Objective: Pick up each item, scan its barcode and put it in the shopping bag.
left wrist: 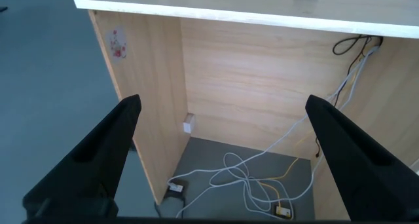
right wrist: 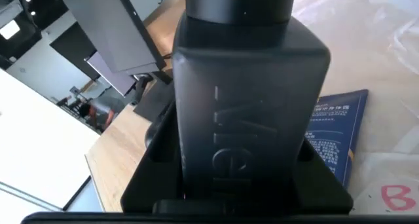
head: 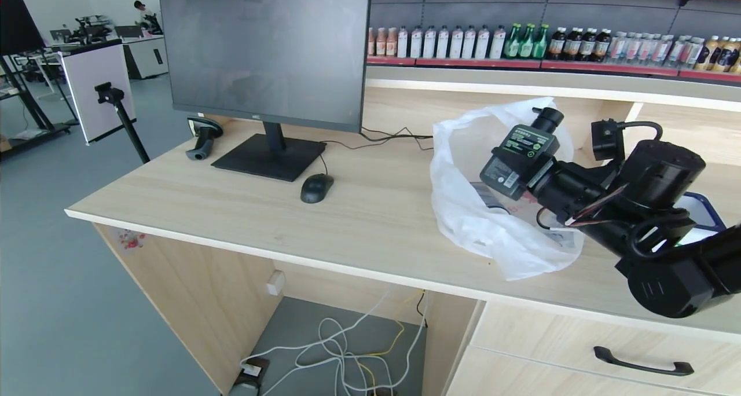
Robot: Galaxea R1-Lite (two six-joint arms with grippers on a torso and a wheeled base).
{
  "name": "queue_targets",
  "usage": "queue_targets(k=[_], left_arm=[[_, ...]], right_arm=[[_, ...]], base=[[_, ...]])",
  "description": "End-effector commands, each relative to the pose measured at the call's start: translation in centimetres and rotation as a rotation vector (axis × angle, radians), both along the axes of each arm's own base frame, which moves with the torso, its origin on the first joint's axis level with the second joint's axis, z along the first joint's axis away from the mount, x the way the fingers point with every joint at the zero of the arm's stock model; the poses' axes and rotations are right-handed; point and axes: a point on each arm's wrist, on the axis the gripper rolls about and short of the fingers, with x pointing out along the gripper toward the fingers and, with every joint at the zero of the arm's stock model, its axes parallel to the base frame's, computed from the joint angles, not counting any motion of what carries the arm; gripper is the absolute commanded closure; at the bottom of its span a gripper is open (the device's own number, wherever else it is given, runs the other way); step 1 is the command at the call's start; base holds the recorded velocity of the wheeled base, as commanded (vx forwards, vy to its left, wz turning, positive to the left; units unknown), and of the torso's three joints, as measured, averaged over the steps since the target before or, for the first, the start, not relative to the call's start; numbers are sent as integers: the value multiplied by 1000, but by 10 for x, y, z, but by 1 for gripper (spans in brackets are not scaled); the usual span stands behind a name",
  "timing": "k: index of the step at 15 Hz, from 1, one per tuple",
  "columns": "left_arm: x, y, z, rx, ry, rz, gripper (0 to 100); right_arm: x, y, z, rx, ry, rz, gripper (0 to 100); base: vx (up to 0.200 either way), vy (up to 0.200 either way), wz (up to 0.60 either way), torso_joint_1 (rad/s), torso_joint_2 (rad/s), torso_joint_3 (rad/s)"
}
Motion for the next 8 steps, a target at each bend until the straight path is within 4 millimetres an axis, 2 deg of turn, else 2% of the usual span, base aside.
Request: queue_targets(k=[1,8], left_arm=[[0,0,0,0,0,0,0],[0,0,0,1,0,0,0]], right_arm=[[-2,-1,-7,-6,31,0,100],[-3,-3,-24,-2,166,-62,100]], base=[[0,0,0,0,0,0],[0,0,0,0,0,0]])
